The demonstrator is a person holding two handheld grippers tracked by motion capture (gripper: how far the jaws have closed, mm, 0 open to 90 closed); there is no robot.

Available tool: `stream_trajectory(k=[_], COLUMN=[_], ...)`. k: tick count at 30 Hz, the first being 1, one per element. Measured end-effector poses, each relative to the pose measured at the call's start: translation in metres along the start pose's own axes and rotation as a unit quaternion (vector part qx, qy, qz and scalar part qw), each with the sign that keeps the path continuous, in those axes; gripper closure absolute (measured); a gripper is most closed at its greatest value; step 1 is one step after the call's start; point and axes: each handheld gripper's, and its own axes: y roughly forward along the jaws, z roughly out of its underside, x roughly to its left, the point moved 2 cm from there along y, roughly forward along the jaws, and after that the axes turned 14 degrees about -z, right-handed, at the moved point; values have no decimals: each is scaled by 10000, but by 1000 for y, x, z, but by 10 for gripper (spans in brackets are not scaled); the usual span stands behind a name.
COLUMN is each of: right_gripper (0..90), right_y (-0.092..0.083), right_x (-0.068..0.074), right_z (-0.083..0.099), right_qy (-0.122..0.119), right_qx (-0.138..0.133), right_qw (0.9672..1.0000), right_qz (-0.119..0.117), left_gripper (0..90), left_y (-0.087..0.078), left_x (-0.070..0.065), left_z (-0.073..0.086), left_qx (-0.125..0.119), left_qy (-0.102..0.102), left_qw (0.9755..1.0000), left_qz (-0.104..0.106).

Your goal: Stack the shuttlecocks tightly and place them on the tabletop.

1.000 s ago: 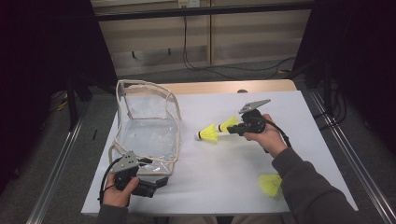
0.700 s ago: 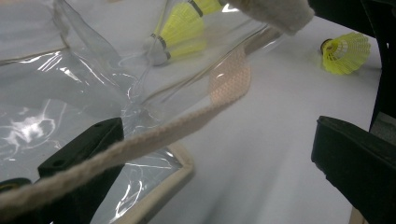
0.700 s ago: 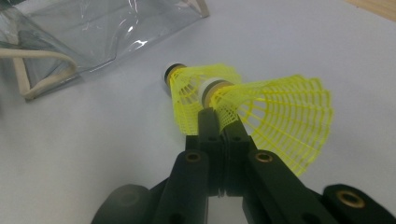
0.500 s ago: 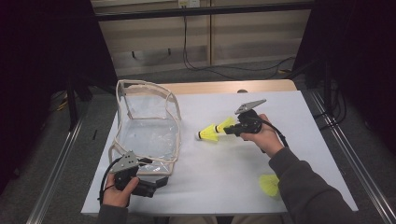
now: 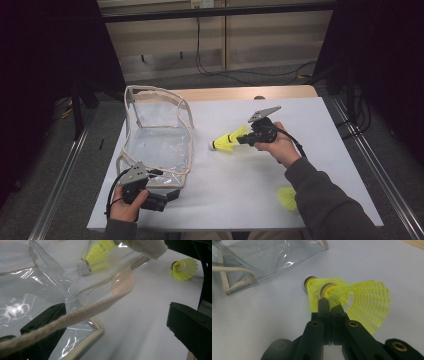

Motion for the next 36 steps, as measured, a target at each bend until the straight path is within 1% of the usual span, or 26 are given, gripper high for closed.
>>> stream_trajectory(k=[16, 36], right_gripper=[893, 893], right_y=[9, 14], right_x=[3, 6], right_z=[-6, -10], right_qy=[-76, -116], right_qx=[62, 139], right_qw=[9999, 9998], right_qz=[-26, -9], left_gripper=[31, 31], left_y=[0, 0], left_x=[0, 0], left_z=[0, 0], left_qx=[-1, -2], left_qy=[5, -3], left_qw=[10000, 10000], left_qz=[5, 4])
